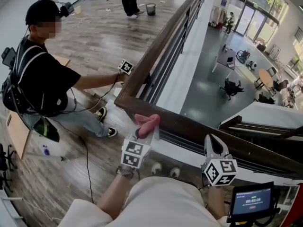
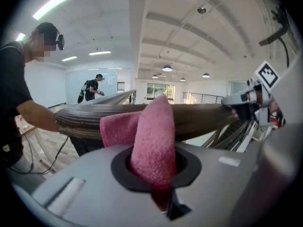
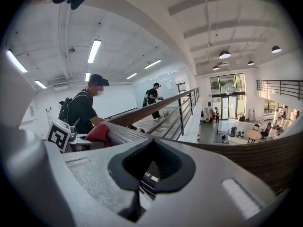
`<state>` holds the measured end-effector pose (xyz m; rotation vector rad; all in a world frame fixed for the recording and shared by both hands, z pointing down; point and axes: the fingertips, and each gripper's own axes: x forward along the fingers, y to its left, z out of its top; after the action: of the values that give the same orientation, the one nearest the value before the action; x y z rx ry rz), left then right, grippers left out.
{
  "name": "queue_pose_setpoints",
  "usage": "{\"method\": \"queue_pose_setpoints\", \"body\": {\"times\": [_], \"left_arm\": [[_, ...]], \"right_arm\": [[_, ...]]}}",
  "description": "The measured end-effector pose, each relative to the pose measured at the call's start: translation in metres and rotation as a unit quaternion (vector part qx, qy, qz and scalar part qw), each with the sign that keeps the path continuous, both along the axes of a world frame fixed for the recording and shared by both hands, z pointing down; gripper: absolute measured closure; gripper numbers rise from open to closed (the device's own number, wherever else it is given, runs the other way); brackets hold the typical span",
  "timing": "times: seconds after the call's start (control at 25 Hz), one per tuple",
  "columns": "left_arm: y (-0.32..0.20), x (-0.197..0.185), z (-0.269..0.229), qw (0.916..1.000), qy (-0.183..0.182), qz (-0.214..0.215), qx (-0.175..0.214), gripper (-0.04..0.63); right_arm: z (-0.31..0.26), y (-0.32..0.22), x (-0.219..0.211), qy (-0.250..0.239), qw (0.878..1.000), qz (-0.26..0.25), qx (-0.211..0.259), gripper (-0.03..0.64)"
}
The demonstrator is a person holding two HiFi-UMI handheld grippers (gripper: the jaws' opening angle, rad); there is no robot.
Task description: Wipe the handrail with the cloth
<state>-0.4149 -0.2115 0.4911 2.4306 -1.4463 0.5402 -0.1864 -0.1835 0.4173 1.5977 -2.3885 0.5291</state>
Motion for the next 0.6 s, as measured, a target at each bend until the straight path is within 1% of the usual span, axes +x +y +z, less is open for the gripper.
{"method": "queue_pose_setpoints", "body": {"times": [0.16,0.44,0.6], "left_arm": [[0.001,0.006,-0.002,1.0000,0.005,0.006,-0.004,0.557],[0.001,0.020,-0.008,0.9997,0.012,0.019,0.009,0.557],[0.003,0.025,-0.008,0.9996,0.012,0.023,0.006,0.557]], "right_arm": [[-0.002,-0.001,0.000,0.001,1.000,0.001,0.001,0.614],[-0.001,-0.001,0.000,0.001,1.000,-0.001,0.001,0.614],[0.000,-0.001,-0.001,0.001,1.000,-0.005,0.001,0.614]]}}
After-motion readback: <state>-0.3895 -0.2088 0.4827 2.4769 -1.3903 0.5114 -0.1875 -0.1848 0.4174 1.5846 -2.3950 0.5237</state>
